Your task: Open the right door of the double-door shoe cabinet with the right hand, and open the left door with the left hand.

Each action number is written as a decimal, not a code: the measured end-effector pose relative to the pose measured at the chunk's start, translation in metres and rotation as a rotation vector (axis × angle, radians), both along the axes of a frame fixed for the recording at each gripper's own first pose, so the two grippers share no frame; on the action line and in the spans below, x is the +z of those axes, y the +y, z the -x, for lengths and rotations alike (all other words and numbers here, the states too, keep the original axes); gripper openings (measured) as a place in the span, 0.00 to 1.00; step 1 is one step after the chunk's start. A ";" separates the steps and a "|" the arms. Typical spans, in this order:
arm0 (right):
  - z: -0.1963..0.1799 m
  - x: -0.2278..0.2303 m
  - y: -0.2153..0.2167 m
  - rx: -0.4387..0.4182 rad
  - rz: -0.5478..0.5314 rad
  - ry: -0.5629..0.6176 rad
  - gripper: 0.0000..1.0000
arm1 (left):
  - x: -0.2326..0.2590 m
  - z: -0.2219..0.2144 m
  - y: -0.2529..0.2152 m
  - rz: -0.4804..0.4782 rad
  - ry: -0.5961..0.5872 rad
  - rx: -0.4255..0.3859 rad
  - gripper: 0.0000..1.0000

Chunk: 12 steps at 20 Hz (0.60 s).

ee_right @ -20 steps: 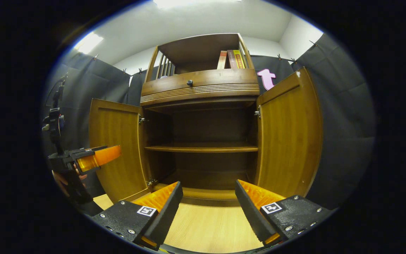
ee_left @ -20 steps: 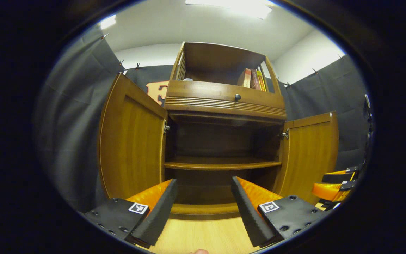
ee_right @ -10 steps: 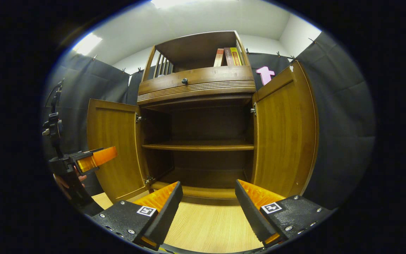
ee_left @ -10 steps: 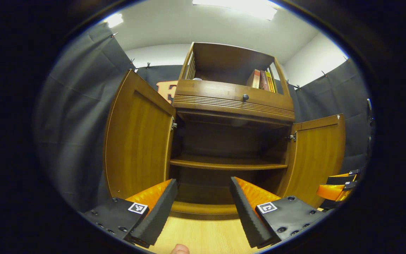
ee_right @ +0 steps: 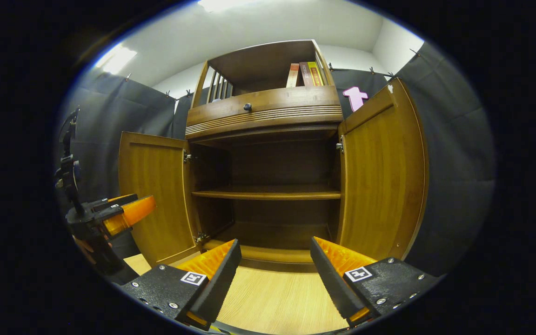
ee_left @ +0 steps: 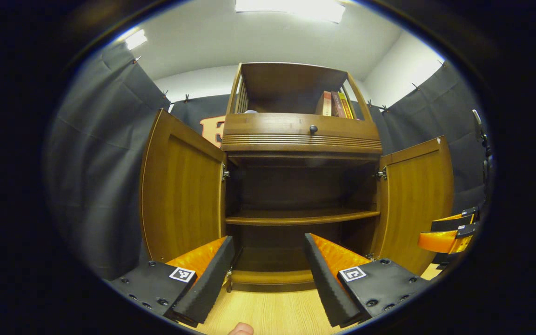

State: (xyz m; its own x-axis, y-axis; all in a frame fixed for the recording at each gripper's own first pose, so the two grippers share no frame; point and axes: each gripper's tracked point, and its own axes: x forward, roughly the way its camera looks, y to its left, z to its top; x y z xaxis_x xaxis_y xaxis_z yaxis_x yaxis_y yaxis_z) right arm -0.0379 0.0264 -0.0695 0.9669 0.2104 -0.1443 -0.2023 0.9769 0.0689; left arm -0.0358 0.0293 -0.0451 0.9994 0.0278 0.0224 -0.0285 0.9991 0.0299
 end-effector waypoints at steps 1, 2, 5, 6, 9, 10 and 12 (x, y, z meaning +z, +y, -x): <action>0.000 0.000 0.001 0.004 0.002 -0.001 0.93 | 0.001 0.001 0.000 -0.006 -0.004 0.002 0.95; -0.001 -0.001 0.003 0.006 0.002 -0.001 0.93 | 0.001 0.001 0.000 -0.008 -0.007 0.003 0.95; -0.002 -0.001 0.006 0.010 -0.006 -0.003 0.93 | 0.001 0.002 -0.003 0.001 -0.006 -0.006 0.95; -0.002 -0.003 0.007 0.011 -0.008 -0.002 0.93 | 0.000 0.001 -0.004 0.002 -0.004 -0.011 0.95; -0.001 -0.001 0.007 0.010 -0.001 -0.007 0.93 | -0.001 -0.001 -0.005 -0.002 -0.001 -0.016 0.95; -0.001 0.000 0.005 0.007 0.001 -0.011 0.92 | 0.000 -0.001 -0.006 -0.001 -0.001 -0.019 0.95; -0.003 0.002 0.004 0.003 0.002 -0.014 0.93 | -0.001 -0.001 -0.006 0.001 0.002 -0.022 0.95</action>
